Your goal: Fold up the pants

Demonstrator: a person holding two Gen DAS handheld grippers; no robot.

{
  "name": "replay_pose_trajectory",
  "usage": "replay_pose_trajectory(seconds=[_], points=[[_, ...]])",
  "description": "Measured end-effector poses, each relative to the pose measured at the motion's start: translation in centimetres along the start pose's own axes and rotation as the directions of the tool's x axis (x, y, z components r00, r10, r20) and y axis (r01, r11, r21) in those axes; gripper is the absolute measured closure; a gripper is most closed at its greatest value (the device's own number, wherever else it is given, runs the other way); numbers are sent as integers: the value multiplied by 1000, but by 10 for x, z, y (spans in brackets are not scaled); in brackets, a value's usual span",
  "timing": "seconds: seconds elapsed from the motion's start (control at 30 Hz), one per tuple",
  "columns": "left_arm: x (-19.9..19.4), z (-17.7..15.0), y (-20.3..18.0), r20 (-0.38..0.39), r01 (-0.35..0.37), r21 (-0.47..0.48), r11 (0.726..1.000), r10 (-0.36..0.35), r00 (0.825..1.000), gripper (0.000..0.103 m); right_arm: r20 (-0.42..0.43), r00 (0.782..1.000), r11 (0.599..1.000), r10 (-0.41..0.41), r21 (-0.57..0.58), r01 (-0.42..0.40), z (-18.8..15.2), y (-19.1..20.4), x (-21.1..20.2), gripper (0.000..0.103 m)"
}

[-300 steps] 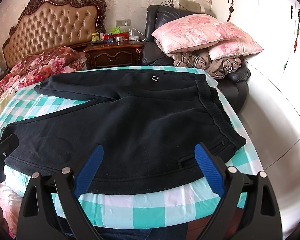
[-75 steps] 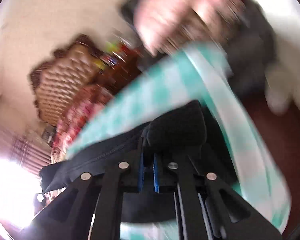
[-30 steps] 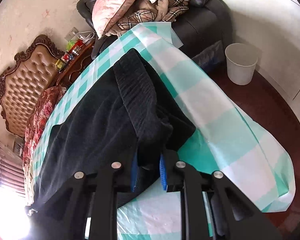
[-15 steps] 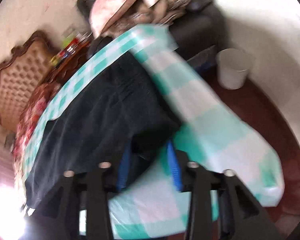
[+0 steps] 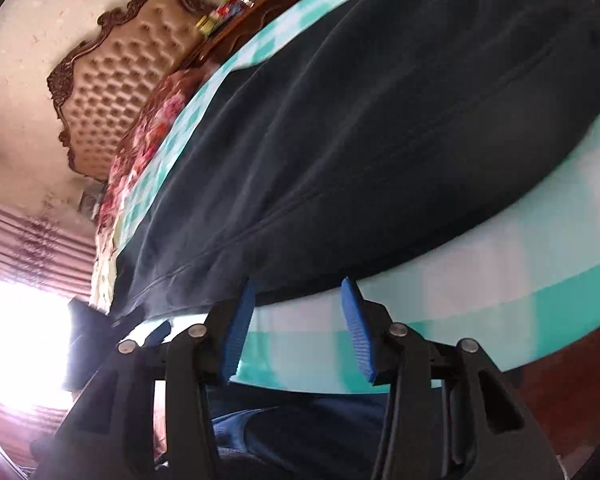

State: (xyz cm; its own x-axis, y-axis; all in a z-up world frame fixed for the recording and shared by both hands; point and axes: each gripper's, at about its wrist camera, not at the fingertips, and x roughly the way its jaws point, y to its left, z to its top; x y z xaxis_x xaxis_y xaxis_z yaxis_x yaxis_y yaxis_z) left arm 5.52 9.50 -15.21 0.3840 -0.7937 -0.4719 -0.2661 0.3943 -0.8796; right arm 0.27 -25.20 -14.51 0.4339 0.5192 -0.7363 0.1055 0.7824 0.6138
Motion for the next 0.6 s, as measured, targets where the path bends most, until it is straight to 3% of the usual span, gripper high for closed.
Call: replay_pose_trajectory(seconds=[0.27,0.4,0.47,0.5,0.53,0.6], points=[[6,9,3,15,51,-33,998,-50,999,68,0,1000,1000,4,21,-4,-8,-2,3,56],[19,7,11,-1,58,-99,993,-58,998,69,17,1000,1000,15,12,-15,-10,-1,-8,55],[18,8,7,3,52,-86,995,-52,999,71,31,999,1000,22,17,-23,-11,-6,-14,48],[17,9,4,11,45,-69,997,-44,999,86,33,999,999,22,26,-23,-11,-9,-15,48],[16,10,1,19,40,-53,998,-39,999,96,34,999,999,27,41,-28,-12,-13,-16,48],[14,10,-3,37,38,-31,999,-37,999,98,32,998,996,47,74,-49,-13,-22,-18,48]])
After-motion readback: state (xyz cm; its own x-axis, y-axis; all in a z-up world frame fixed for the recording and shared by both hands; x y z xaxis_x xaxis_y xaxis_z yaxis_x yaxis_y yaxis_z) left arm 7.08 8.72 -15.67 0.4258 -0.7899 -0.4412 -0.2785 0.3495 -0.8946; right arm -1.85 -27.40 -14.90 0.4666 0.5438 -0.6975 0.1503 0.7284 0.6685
